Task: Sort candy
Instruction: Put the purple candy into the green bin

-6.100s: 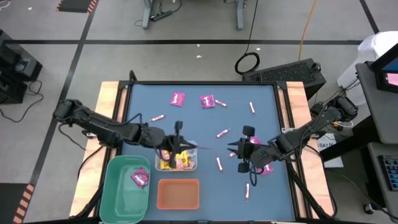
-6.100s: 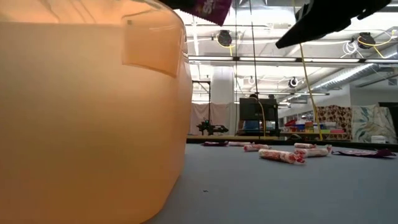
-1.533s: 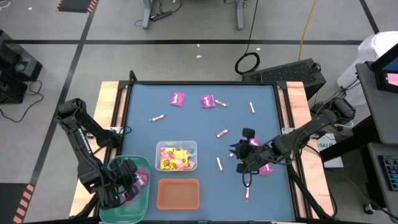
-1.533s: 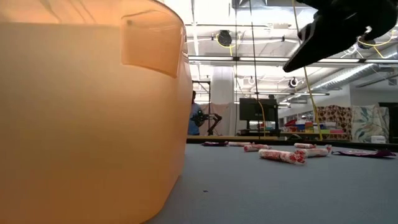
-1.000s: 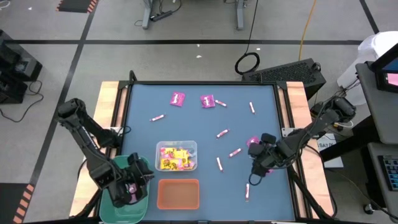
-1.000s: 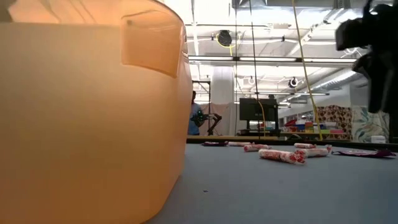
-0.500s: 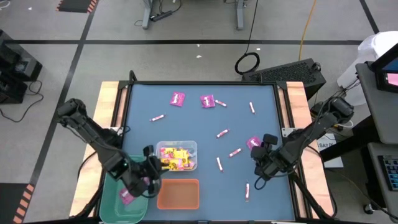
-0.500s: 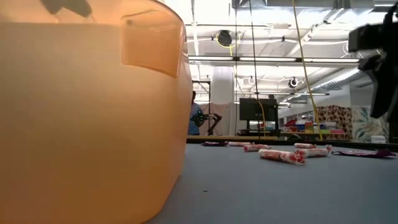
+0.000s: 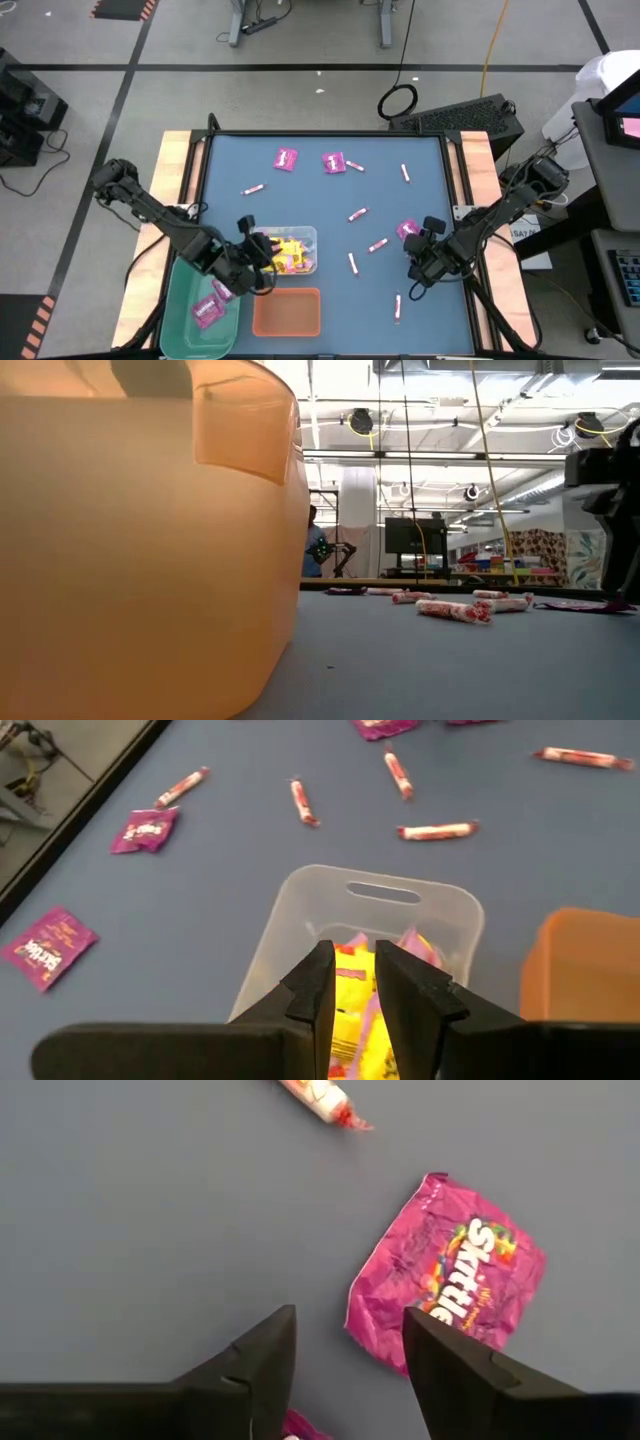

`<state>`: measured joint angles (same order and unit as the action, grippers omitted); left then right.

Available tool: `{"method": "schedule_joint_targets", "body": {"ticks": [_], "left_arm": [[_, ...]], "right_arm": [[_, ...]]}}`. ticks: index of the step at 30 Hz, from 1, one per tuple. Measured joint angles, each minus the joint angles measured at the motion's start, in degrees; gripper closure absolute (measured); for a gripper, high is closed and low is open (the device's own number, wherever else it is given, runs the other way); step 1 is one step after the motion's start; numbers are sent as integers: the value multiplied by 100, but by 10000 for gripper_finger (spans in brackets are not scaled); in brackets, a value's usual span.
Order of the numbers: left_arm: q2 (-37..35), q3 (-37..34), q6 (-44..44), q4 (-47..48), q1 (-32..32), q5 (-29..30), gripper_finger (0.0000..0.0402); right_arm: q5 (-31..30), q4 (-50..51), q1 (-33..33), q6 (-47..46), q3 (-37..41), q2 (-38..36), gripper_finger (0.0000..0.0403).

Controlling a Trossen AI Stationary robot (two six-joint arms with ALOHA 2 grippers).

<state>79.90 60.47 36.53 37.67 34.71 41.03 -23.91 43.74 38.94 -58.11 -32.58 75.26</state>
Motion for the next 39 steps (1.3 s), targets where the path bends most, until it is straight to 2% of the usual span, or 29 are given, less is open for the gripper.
{"method": "schedule_joint_targets", "body": {"ticks": [8,13,22,28,32,39], "left_arm": [[0,0,-3,-34,-188,-1,320],[68,0,-505,-504,-203,-3,320],[535,0,-2112,-1887,-216,-182,320],[684,0,-2792,-2614,-309,-199,320],[699,0,-3095,-3054,-452,-239,320],[699,0,-3104,-3325,-723,-483,320]], "right_arm": [[-4,-220,0,-121,276,0,252],[-18,-460,-35,-2,463,-23,283],[29,-662,-101,62,530,-15,395],[18,-520,-93,278,289,8,401],[-81,-126,-85,509,-262,9,402],[-516,550,-24,926,-1224,7,402]]}}
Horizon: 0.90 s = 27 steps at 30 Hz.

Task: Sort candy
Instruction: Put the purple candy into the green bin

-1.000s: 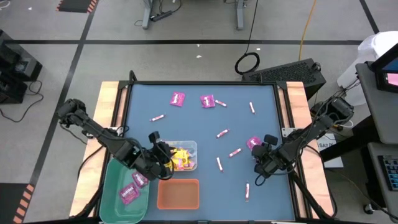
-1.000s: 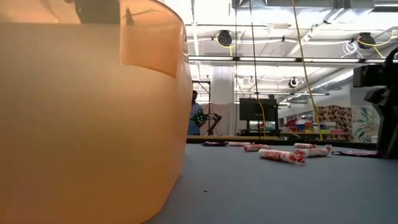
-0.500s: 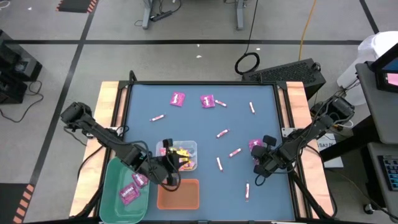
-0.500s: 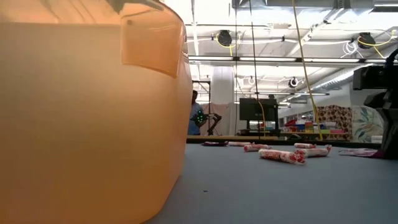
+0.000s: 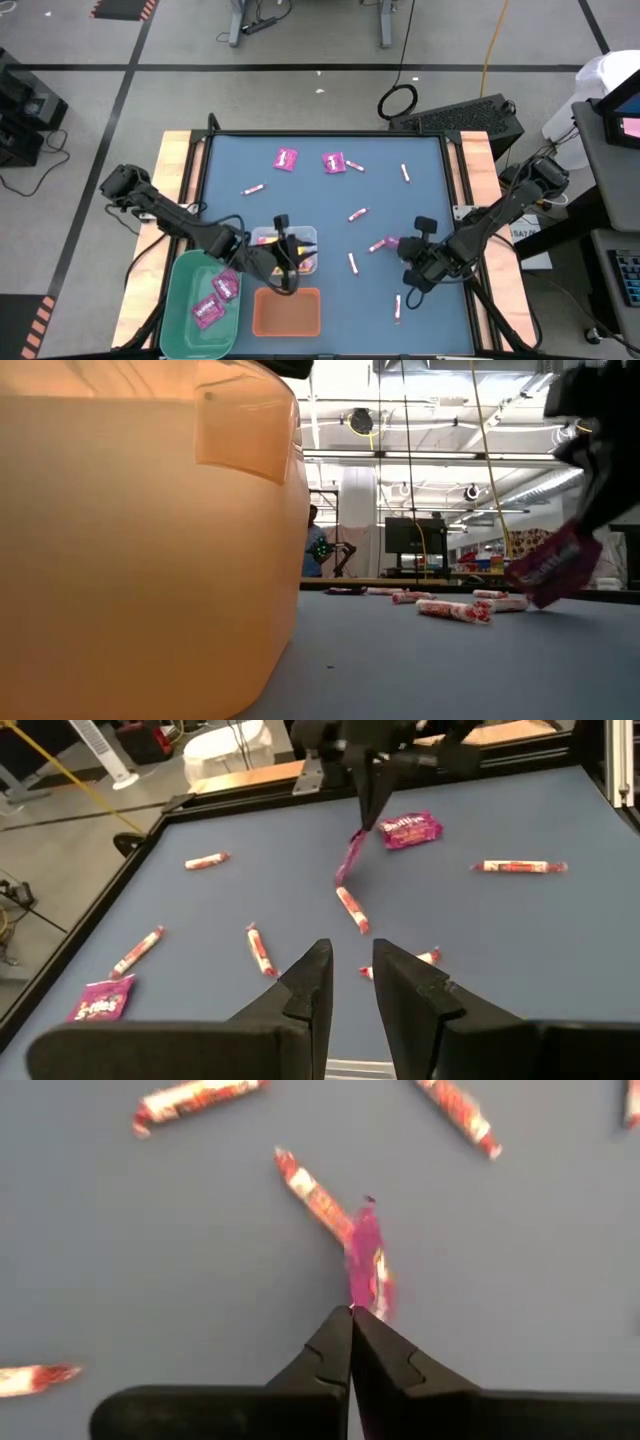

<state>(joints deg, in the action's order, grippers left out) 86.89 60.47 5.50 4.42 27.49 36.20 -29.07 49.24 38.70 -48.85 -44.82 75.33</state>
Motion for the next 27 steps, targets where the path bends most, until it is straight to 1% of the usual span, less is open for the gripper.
{"method": "schedule_joint_targets", "body": {"ticks": [6,11,15,18,21,24,27], "left_arm": [[2,0,0,-62,-86,-8,320],[2,0,-14,-111,-103,-10,320],[168,0,-86,-334,-236,-11,312],[451,0,-317,-884,-353,-193,290],[776,-1,-656,-1494,-450,-453,255],[1009,-2,-1041,-2089,-544,-487,217],[1205,2,-1447,-2450,-601,-487,191]], "right_arm": [[-122,828,0,27,-677,-4,403],[-125,926,0,150,-923,-5,403],[-284,919,2,298,-1177,-5,403],[-527,848,4,460,-1442,-7,403],[-811,684,22,696,-1701,-8,403],[-980,411,47,1028,-1881,-9,403],[-991,123,48,1362,-1978,-11,403]]}}
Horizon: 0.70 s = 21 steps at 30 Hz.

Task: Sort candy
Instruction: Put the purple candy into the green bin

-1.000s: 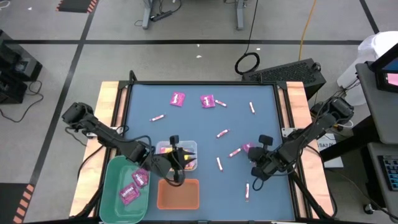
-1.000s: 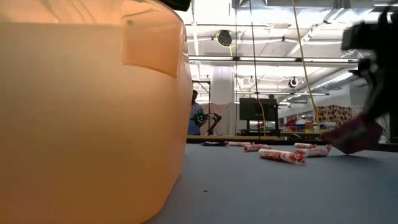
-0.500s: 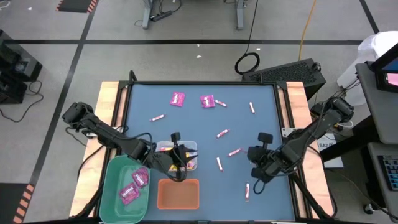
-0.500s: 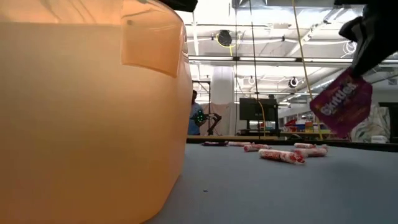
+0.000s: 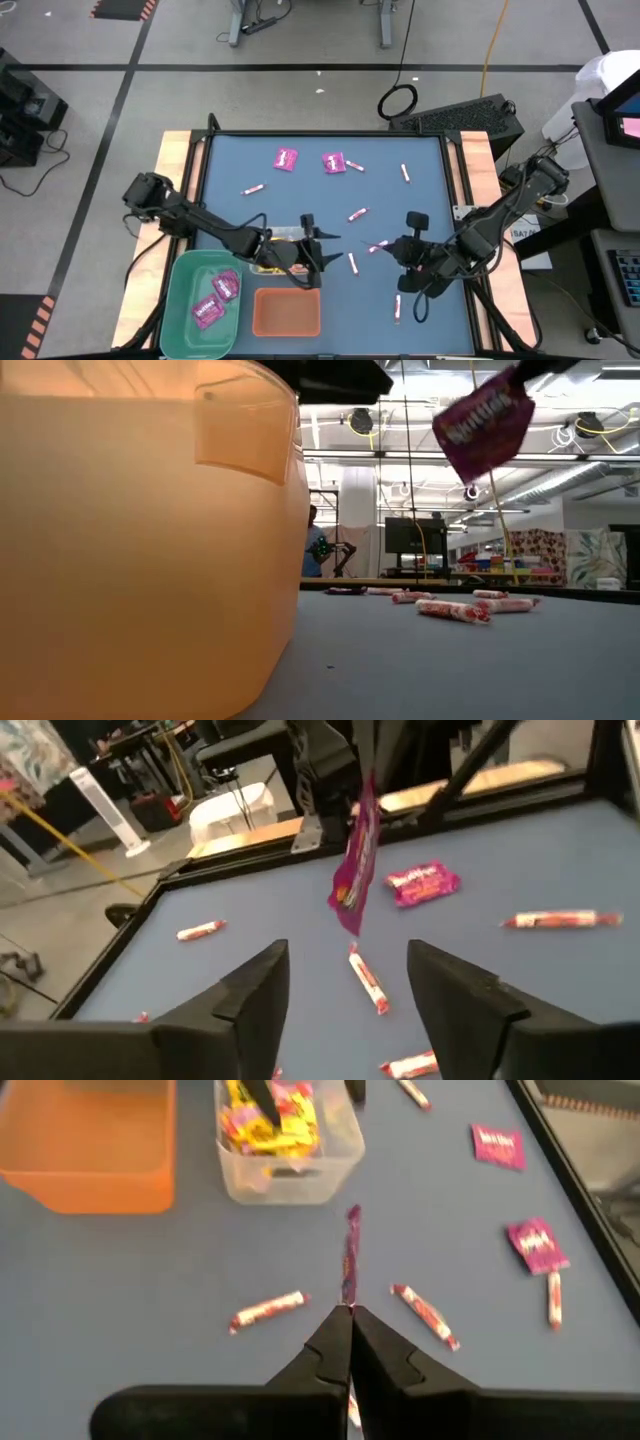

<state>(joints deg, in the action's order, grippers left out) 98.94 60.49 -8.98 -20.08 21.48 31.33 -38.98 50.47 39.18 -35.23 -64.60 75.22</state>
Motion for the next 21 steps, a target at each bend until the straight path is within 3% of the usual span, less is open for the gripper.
{"method": "schedule_joint_targets", "body": {"ticks": [9,13,21], "left_arm": [[442,-4,-213,-819,-196,-291,197],[525,-4,-202,-1150,-292,-729,210],[579,-4,-216,-1276,-355,-1013,272]], "right_arm": [[-20,-818,-4,841,-46,2,403],[-28,-1075,-4,1090,-46,2,403],[-38,-1284,-7,1359,-46,2,403]]}}
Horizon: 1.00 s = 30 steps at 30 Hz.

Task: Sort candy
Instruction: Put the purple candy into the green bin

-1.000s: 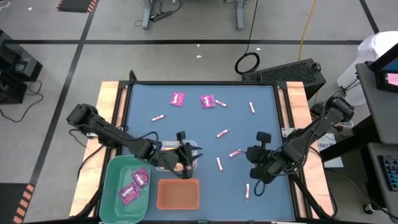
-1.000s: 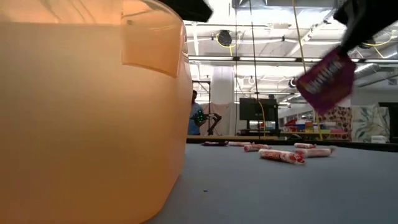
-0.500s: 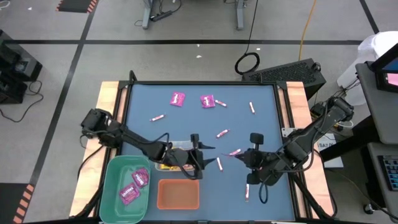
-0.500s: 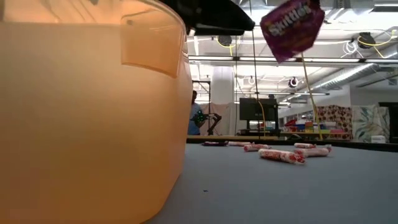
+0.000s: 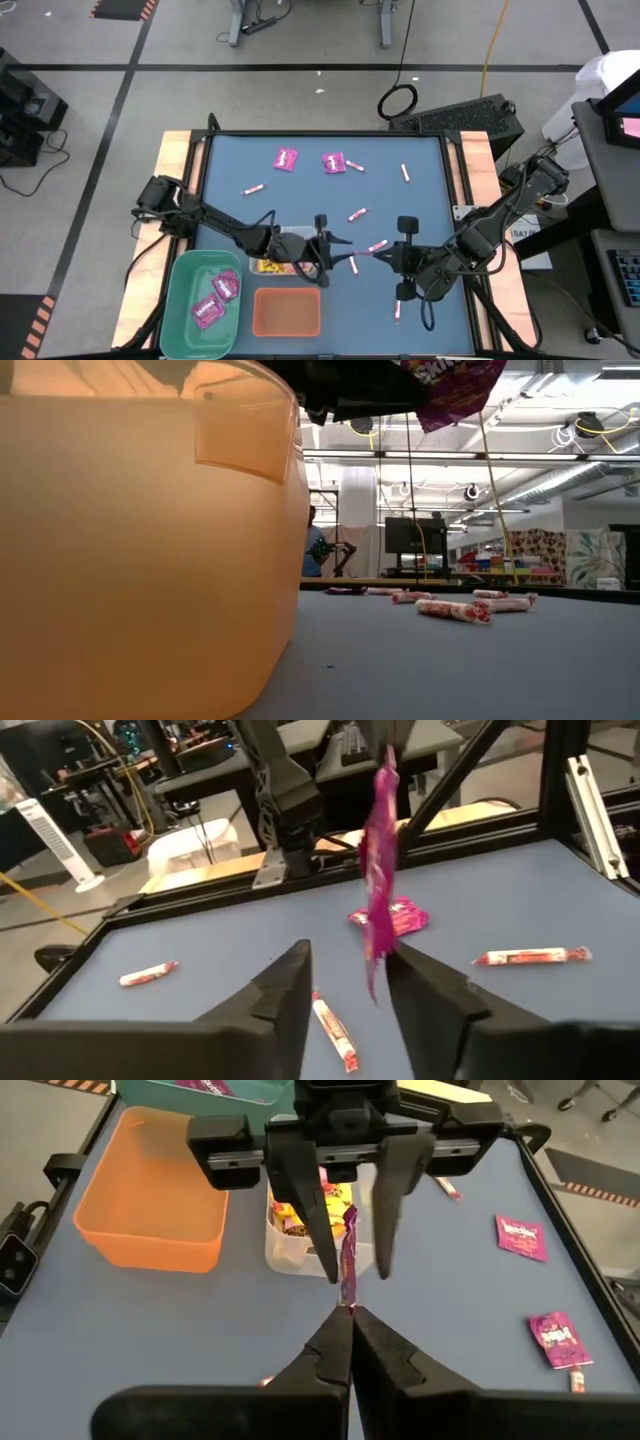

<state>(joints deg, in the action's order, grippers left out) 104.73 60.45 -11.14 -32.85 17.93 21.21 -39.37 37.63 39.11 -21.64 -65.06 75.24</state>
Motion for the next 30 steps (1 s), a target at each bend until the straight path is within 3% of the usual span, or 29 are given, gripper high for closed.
{"method": "schedule_joint_targets", "body": {"ticks": [9,16,24,30], "left_arm": [[0,0,-165,-275,2,-190,390],[-118,0,-48,59,20,-131,387],[-739,0,1069,1390,24,-98,396],[-1083,0,1421,2029,101,-76,394]], "right_arm": [[-143,22,0,-5,0,0,403],[-278,241,0,-423,44,0,369],[-267,1187,0,-1307,53,0,298],[-234,826,0,-1238,520,-2,280]]}}
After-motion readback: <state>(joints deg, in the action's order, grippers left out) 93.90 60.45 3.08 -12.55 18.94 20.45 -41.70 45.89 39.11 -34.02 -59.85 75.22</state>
